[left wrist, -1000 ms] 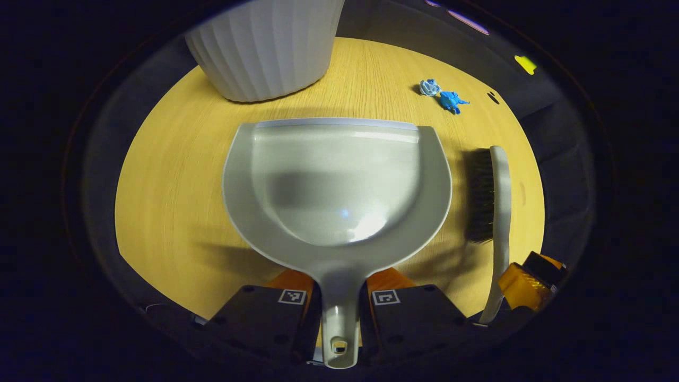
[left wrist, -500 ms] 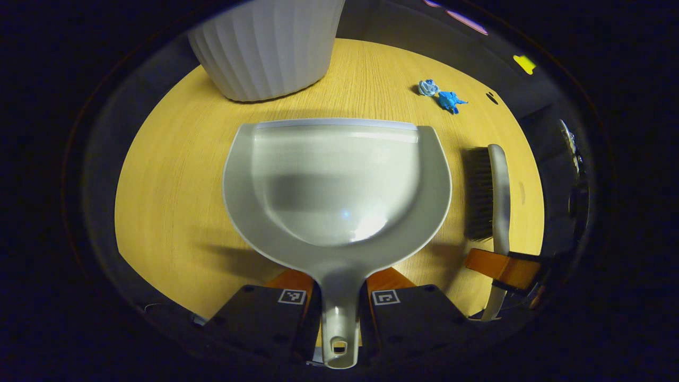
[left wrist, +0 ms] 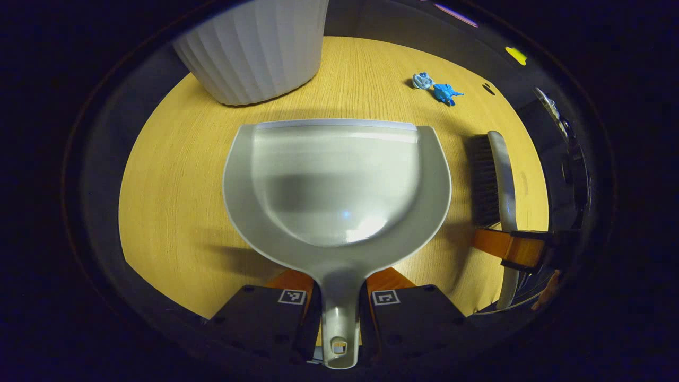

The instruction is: Pick up the small broom and dustpan from the desktop, sweep the trash into the dustpan with the broom, and then empty the trash into the garbage bin.

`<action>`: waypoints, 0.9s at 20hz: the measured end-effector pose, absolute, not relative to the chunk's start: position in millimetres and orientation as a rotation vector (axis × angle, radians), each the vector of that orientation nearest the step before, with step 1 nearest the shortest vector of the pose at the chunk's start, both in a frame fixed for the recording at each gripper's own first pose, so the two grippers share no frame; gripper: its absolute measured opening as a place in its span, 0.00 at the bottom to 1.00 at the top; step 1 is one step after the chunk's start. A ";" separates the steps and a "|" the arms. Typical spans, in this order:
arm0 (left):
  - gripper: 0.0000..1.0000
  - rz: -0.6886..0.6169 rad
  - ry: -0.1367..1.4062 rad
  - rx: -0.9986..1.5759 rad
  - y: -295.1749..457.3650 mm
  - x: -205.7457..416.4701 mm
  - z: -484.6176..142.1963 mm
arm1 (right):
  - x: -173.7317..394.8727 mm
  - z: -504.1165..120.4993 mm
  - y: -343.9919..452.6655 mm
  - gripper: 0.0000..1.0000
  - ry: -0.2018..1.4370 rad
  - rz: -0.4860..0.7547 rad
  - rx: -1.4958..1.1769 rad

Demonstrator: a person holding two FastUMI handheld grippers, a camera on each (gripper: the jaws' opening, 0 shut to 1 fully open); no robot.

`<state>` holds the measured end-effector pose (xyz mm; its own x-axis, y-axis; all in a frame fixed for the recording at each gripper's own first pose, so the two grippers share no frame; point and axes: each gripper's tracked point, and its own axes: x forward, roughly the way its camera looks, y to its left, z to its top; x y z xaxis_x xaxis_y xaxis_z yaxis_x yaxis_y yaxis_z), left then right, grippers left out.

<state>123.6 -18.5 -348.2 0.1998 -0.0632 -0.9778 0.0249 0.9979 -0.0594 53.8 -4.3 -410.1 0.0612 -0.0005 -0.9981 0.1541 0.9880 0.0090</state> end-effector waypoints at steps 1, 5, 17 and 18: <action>0.29 -0.080 1.369 -0.016 -18.5 122.7 -348.2 | 55.1 -410.0 -11.1 0.22 1.506 -0.108 0.102; 0.29 -0.156 1.374 0.059 -21.3 118.3 -349.0 | 76.6 -400.3 -37.3 0.25 1.505 -0.041 0.084; 0.29 -0.326 1.424 0.276 -20.9 175.2 -338.0 | 250.0 -375.6 -130.3 0.25 1.388 0.144 -0.221; 0.30 -0.333 1.420 0.273 -24.6 181.3 -340.0 | 259.7 -379.1 -125.9 0.25 1.388 0.165 -0.216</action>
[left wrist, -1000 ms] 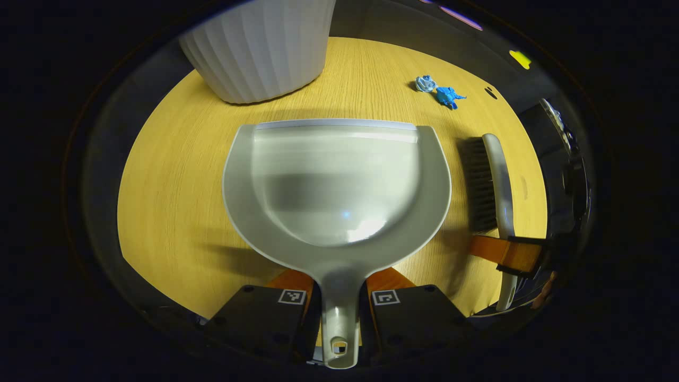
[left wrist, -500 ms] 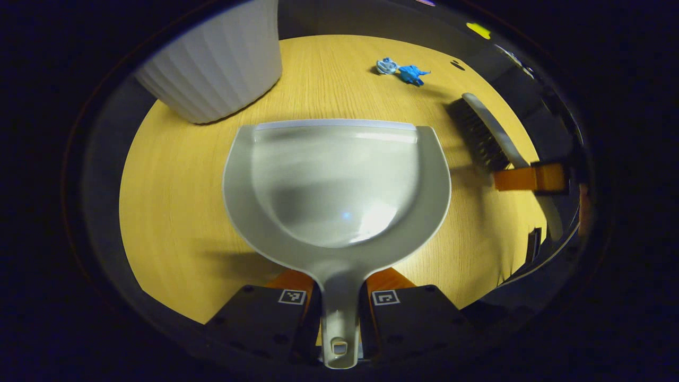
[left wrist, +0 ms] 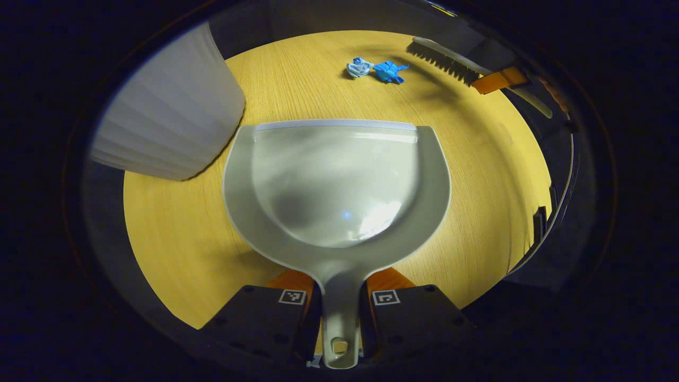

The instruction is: Pick up the small broom and dustpan from the desktop, sweep the trash into the dustpan with the broom, and then empty the trash into the garbage bin.

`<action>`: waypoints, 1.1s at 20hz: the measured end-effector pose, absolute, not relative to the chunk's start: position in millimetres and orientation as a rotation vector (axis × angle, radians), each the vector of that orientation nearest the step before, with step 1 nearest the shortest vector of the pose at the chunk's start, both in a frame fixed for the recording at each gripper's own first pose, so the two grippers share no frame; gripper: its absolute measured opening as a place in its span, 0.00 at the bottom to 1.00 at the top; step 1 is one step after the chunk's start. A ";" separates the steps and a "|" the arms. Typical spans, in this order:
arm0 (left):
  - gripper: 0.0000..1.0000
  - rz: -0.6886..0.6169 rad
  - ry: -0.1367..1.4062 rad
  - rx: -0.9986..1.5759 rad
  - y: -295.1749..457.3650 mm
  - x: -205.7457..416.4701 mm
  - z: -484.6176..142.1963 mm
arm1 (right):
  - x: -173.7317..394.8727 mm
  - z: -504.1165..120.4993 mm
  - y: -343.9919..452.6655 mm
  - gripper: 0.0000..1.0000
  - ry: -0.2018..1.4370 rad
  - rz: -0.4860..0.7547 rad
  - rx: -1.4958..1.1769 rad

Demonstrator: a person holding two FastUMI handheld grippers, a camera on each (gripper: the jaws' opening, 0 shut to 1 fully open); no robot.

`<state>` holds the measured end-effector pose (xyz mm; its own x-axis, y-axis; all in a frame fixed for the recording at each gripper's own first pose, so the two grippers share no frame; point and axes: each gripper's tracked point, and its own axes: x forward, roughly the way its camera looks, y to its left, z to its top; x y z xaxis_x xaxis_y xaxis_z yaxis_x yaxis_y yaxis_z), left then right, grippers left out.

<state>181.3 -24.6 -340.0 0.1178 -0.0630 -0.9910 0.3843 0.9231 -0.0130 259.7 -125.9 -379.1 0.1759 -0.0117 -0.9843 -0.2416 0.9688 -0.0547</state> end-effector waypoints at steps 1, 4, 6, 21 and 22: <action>0.29 -0.339 1.419 0.268 -28.3 186.6 -342.9 | 270.4 -381.6 -121.8 0.25 1.383 0.187 -0.216; 0.29 -0.351 1.427 0.291 -33.0 197.0 -343.7 | 311.5 -388.7 -120.7 0.25 1.351 0.260 -0.332; 0.30 -0.362 1.435 0.316 -33.8 203.2 -342.6 | 339.3 -389.2 -115.3 0.24 1.314 0.325 -0.429; 0.30 -0.391 1.435 0.387 -35.1 218.8 -344.1 | 275.4 -418.6 -49.3 0.28 1.438 0.820 -0.612; 0.30 -0.392 1.426 0.380 -34.8 217.5 -345.8 | 251.7 -417.4 -41.8 0.25 1.469 0.849 -0.549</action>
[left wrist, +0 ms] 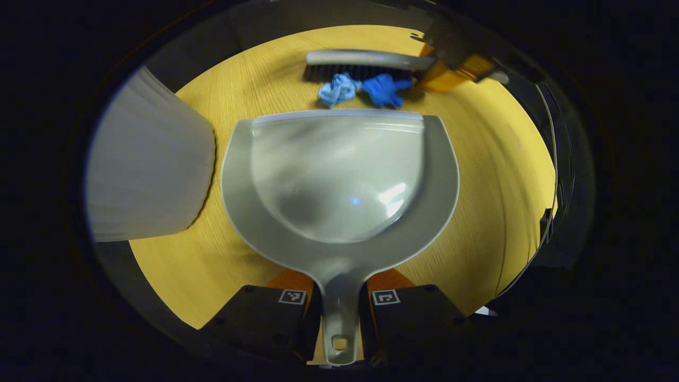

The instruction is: Pick up the small broom and dustpan from the desktop, sweep the trash into the dustpan with the broom, and then empty the trash into the garbage bin.

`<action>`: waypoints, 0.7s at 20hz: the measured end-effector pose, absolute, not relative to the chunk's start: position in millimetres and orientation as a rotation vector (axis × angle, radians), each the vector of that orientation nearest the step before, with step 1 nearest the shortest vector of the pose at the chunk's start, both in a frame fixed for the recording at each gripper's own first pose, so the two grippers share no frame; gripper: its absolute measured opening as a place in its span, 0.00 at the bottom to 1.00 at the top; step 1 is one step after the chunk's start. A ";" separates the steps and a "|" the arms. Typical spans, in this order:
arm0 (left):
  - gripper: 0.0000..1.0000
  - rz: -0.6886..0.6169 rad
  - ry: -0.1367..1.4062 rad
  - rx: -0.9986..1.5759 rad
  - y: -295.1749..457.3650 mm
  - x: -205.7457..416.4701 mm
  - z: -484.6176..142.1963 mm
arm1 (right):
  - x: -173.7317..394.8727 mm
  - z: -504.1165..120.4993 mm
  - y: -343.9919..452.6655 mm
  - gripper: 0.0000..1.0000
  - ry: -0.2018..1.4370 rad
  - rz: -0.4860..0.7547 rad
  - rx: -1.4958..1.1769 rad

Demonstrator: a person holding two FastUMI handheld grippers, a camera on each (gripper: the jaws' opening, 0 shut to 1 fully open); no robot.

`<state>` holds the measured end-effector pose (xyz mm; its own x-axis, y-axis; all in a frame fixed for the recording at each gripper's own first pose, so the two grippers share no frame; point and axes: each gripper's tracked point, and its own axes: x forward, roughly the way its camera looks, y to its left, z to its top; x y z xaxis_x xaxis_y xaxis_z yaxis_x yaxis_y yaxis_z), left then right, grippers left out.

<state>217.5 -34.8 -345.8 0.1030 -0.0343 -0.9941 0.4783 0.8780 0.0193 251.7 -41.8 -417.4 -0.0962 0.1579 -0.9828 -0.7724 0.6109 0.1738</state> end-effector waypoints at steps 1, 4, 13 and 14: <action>0.29 -0.397 1.411 0.379 -35.3 219.7 -344.3 | 234.7 -418.2 -38.4 0.22 1.477 0.867 -0.521; 0.29 -0.412 1.388 0.351 -41.2 220.8 -349.2 | 216.8 -415.7 -40.5 0.21 1.514 0.878 -0.414; 0.29 -0.393 1.270 0.171 -56.3 224.4 -349.9 | 265.6 -393.1 -68.7 0.24 1.411 0.735 -0.265; 0.29 -0.385 1.247 0.149 -56.5 224.4 -351.2 | 268.3 -391.7 -74.2 0.24 1.410 0.714 -0.219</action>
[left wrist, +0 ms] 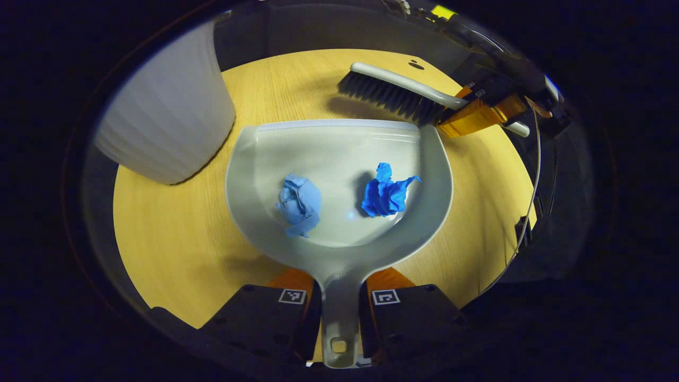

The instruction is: Pick up the small broom and dustpan from the desktop, sweep the trash into the dustpan with the broom, and then empty the trash into the garbage bin.

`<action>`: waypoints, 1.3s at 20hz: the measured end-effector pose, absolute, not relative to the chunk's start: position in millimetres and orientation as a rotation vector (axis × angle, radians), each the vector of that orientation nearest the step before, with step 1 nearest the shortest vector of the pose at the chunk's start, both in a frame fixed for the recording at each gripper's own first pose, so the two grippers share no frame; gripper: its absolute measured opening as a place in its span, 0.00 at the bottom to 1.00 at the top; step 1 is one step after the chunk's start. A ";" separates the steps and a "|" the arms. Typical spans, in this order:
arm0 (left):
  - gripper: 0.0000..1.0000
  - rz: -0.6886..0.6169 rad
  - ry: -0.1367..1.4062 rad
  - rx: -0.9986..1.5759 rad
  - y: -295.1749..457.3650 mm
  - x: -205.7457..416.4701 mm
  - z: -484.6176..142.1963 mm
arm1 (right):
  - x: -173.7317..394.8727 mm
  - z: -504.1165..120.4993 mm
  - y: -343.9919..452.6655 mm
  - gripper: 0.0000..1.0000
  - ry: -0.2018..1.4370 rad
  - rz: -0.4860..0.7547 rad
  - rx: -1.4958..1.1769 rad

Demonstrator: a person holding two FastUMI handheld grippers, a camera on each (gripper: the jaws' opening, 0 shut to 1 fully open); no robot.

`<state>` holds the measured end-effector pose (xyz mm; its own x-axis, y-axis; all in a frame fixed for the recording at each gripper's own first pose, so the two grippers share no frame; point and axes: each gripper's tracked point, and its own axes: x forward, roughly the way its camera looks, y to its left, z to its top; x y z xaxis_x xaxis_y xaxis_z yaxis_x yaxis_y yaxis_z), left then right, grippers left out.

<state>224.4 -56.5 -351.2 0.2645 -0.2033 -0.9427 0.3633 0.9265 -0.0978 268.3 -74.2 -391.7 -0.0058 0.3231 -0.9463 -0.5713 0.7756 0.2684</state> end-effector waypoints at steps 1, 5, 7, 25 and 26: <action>0.28 -0.379 1.226 0.127 -57.8 224.3 -353.5 | 268.8 -393.2 -80.8 0.24 1.404 0.699 -0.192; 0.29 -0.346 1.169 0.166 -53.8 232.4 -351.8 | 260.3 -434.9 -108.7 0.24 1.453 0.573 -0.081; 0.29 -0.305 1.125 0.235 -50.1 245.2 -342.4 | 265.6 -447.3 -125.4 0.24 1.427 0.567 -0.043; 0.28 0.014 1.143 0.498 3.0 532.2 -278.2 | 250.0 -462.9 -129.6 0.23 1.368 0.581 0.152; 0.29 0.012 1.163 0.545 4.3 544.3 -280.8 | 249.4 -462.5 -129.4 0.23 1.374 0.574 0.175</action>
<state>544.3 4.3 -280.8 0.4118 0.2846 -0.8657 0.2663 0.8709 0.4130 249.4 -129.4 -462.5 0.0834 0.4815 -0.8725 -0.2826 0.8510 0.4426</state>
